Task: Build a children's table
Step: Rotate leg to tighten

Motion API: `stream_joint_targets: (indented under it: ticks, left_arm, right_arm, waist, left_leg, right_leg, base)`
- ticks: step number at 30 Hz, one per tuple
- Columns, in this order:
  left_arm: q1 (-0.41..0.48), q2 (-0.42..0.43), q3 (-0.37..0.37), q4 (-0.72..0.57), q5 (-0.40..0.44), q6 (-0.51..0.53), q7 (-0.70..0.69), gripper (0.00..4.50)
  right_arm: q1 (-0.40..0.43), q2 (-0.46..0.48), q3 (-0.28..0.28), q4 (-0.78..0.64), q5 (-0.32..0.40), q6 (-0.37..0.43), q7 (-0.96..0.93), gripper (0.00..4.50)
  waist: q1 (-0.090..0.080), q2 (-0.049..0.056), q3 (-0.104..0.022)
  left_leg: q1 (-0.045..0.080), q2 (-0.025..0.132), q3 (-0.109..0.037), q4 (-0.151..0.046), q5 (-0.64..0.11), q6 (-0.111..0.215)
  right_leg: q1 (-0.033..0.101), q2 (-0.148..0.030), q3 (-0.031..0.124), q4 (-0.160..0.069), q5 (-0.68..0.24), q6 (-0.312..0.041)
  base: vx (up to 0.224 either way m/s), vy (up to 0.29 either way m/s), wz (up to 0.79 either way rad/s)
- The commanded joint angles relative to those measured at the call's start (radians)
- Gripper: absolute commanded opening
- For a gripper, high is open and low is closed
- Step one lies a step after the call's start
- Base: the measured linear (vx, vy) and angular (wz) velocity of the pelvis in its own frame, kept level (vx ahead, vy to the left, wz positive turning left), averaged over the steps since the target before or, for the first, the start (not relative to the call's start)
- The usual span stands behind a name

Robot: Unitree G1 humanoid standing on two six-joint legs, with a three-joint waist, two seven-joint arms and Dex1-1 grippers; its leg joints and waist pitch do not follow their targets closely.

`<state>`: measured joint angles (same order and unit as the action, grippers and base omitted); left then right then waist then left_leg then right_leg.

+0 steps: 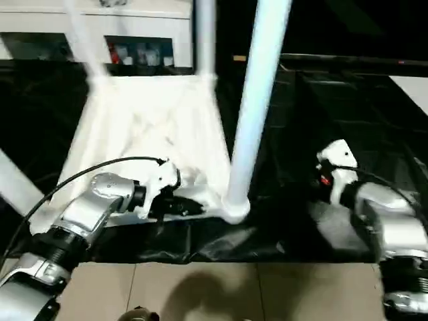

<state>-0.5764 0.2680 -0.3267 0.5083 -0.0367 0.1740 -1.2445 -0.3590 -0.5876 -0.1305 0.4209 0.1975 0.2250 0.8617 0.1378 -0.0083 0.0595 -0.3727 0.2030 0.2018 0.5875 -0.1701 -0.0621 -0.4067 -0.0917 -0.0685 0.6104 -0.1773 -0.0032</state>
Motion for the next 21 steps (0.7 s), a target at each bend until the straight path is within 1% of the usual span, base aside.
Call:
stream_joint_targets:
  ticks: [1, 3, 5, 6, 7, 8, 9, 10, 12, 13, 14, 15, 16, 17, 18, 19, 20, 21]
  left_arm:
    - [-0.005, -0.018, -0.013, -0.071, -0.074, -0.035, -0.103, 0.00]
    - [0.005, -0.010, -0.019, -0.079, -0.081, -0.031, -0.134, 0.00]
    - [0.009, -0.010, -0.016, -0.071, -0.073, -0.050, -0.119, 0.00]
    - [0.011, -0.009, -0.016, -0.067, -0.069, -0.057, -0.115, 0.00]
    - [0.012, -0.009, -0.006, -0.050, -0.051, -0.090, -0.065, 0.00]
    - [0.012, -0.009, -0.006, -0.050, -0.051, -0.090, -0.065, 0.00]
    - [0.013, -0.012, 0.007, -0.047, -0.053, -0.095, -0.044, 0.55]
    - [0.016, -0.012, 0.019, -0.053, -0.063, -0.081, -0.039, 0.55]
    - [0.033, -0.008, 0.062, -0.097, -0.100, -0.039, -0.026, 0.61]
    - [0.063, -0.004, 0.113, -0.162, -0.134, -0.003, 0.004, 0.90]
    - [0.067, -0.003, 0.120, -0.171, -0.138, 0.001, 0.008, 0.90]
    - [0.100, -0.005, 0.172, -0.234, -0.166, 0.016, 0.062, 0.98]
    - [0.112, -0.007, 0.195, -0.259, -0.169, 0.019, 0.100, 0.98]
    - [0.113, -0.007, 0.197, -0.261, -0.170, 0.019, 0.102, 1.01]
    - [0.129, -0.007, 0.219, -0.291, -0.177, 0.019, 0.138, 1.32]
    - [0.147, -0.007, 0.238, -0.324, -0.176, 0.033, 0.179, 1.41]
    - [0.158, -0.012, 0.253, -0.343, -0.164, 0.044, 0.221, 1.41]
    - [0.168, -0.016, 0.267, -0.360, -0.154, 0.054, 0.260, 1.41]
  right_arm:
    - [-0.020, 0.033, -0.036, 0.006, 0.004, 0.008, -0.075, 3.14]
    - [-0.014, 0.064, -0.033, -0.017, 0.009, 0.012, -0.101, 3.14]
    - [-0.015, 0.082, -0.029, -0.014, 0.001, 0.012, -0.135, 3.14]
    - [-0.018, 0.093, -0.028, -0.010, -0.002, 0.008, -0.156, 3.14]
    - [-0.025, 0.129, -0.034, -0.007, 0.001, 0.004, -0.209, 3.14]
    - [-0.025, 0.129, -0.034, -0.007, 0.001, 0.004, -0.209, 3.14]
    - [-0.024, 0.147, -0.041, -0.019, 0.012, 0.012, -0.228, 3.14]
    - [-0.022, 0.160, -0.048, -0.033, 0.025, 0.023, -0.236, 3.43]
    - [-0.004, 0.193, -0.063, -0.090, 0.041, 0.048, -0.280, 3.51]
    - [0.023, 0.215, -0.063, -0.154, 0.029, 0.061, -0.325, 3.63]
    - [0.027, 0.218, -0.063, -0.163, 0.027, 0.062, -0.331, 3.63]
    - [0.060, 0.231, -0.060, -0.229, 0.018, 0.068, -0.366, 3.76]
    - [0.074, 0.238, -0.063, -0.260, 0.020, 0.073, -0.380, 3.87]
    - [0.075, 0.238, -0.063, -0.263, 0.020, 0.073, -0.381, 3.93]
    - [0.093, 0.245, -0.066, -0.300, 0.023, 0.078, -0.395, 4.05]
    - [0.112, 0.249, -0.067, -0.337, 0.024, 0.080, -0.405, 4.18]
    - [0.127, 0.251, -0.065, -0.362, 0.025, 0.086, -0.407, 4.18]
    - [0.141, 0.252, -0.064, -0.386, 0.026, 0.091, -0.409, 4.28]
  waist:
    - [-0.008, -0.022, -0.073]
    - [-0.007, -0.019, -0.073]
    - [-0.006, -0.018, -0.072]
    - [-0.007, -0.020, -0.071]
    - [-0.010, -0.027, -0.070]
    - [-0.010, -0.025, -0.070]
    - [-0.013, -0.025, -0.070]
    - [-0.015, -0.028, -0.069]
    - [-0.016, -0.027, -0.069]
    - [-0.019, -0.025, -0.069]
    - [-0.020, -0.024, -0.069]
    - [-0.027, -0.021, -0.069]
    - [-0.032, -0.025, -0.070]
    - [-0.034, -0.025, -0.069]
    - [-0.035, -0.024, -0.068]
    - [-0.037, -0.025, -0.067]
    - [-0.040, -0.026, -0.064]
    - [-0.041, -0.023, -0.064]
  left_leg:
    - [0.019, 0.031, -0.011, -0.059, -0.162, 0.062]
    - [0.017, 0.031, -0.011, -0.060, -0.153, 0.063]
    - [0.018, 0.031, -0.010, -0.060, -0.166, 0.060]
    - [0.017, 0.031, -0.010, -0.061, -0.170, 0.055]
    - [0.016, 0.030, -0.010, -0.063, -0.180, 0.048]
    - [0.015, 0.029, -0.012, -0.064, -0.185, 0.044]
    - [0.016, 0.029, -0.012, -0.064, -0.198, 0.037]
    - [0.015, 0.028, -0.013, -0.065, -0.199, 0.036]
    - [0.014, 0.029, -0.013, -0.065, -0.194, 0.031]
    - [0.013, 0.032, -0.015, -0.067, -0.189, 0.027]
    - [0.012, 0.035, -0.016, -0.069, -0.184, 0.024]
    - [0.014, 0.033, -0.015, -0.069, -0.185, 0.025]
    - [0.012, 0.032, -0.014, -0.067, -0.182, 0.028]
    - [0.011, 0.032, -0.014, -0.068, -0.184, 0.029]
    - [0.013, 0.030, -0.013, -0.068, -0.193, 0.030]
    - [0.012, 0.029, -0.013, -0.068, -0.197, 0.029]
    - [0.011, 0.029, -0.013, -0.070, -0.214, 0.027]
    - [0.013, 0.028, -0.014, -0.070, -0.225, 0.023]
  right_leg:
    - [0.044, -0.054, 0.043, -0.072, -0.211, -0.209]
    - [0.045, -0.054, 0.042, -0.068, -0.195, -0.212]
    - [0.044, -0.054, 0.042, -0.071, -0.206, -0.211]
    - [0.044, -0.054, 0.043, -0.071, -0.217, -0.206]
    - [0.044, -0.055, 0.043, -0.073, -0.240, -0.196]
    - [0.045, -0.056, 0.042, -0.073, -0.253, -0.191]
    - [0.045, -0.057, 0.043, -0.077, -0.278, -0.179]
    - [0.045, -0.057, 0.043, -0.076, -0.291, -0.171]
    - [0.046, -0.059, 0.044, -0.076, -0.293, -0.171]
    - [0.046, -0.058, 0.044, -0.072, -0.273, -0.175]
    - [0.047, -0.059, 0.044, -0.068, -0.252, -0.179]
    - [0.044, -0.054, 0.043, -0.067, -0.228, -0.183]
    - [0.047, -0.052, 0.043, -0.066, -0.202, -0.186]
    - [0.048, -0.051, 0.043, -0.067, -0.200, -0.186]
    - [0.046, -0.050, 0.043, -0.071, -0.217, -0.179]
    - [0.046, -0.050, 0.044, -0.072, -0.224, -0.175]
    - [0.045, -0.049, 0.043, -0.077, -0.261, -0.160]
    - [0.043, -0.048, 0.043, -0.078, -0.281, -0.154]
  base:
    - [0.000, 0.000, 0.00]
    - [0.000, 0.000, 0.00]
    - [0.000, 0.000, 0.00]
    - [0.000, 0.000, 0.00]
    - [0.000, 0.000, 0.00]
    - [0.000, 0.000, 0.00]
    - [0.000, 0.000, 0.00]
    - [0.000, 0.000, 0.00]
    - [0.000, 0.000, 0.00]
    - [0.000, 0.000, 0.00]
    - [0.000, 0.000, 0.00]
    - [0.000, 0.000, 0.00]
    - [0.000, 0.000, 0.00]
    - [0.000, 0.000, 0.00]
    - [0.000, 0.000, 0.00]
    - [0.000, 0.000, 0.00]
    - [0.000, 0.000, 0.00]
    - [0.000, 0.000, 0.00]
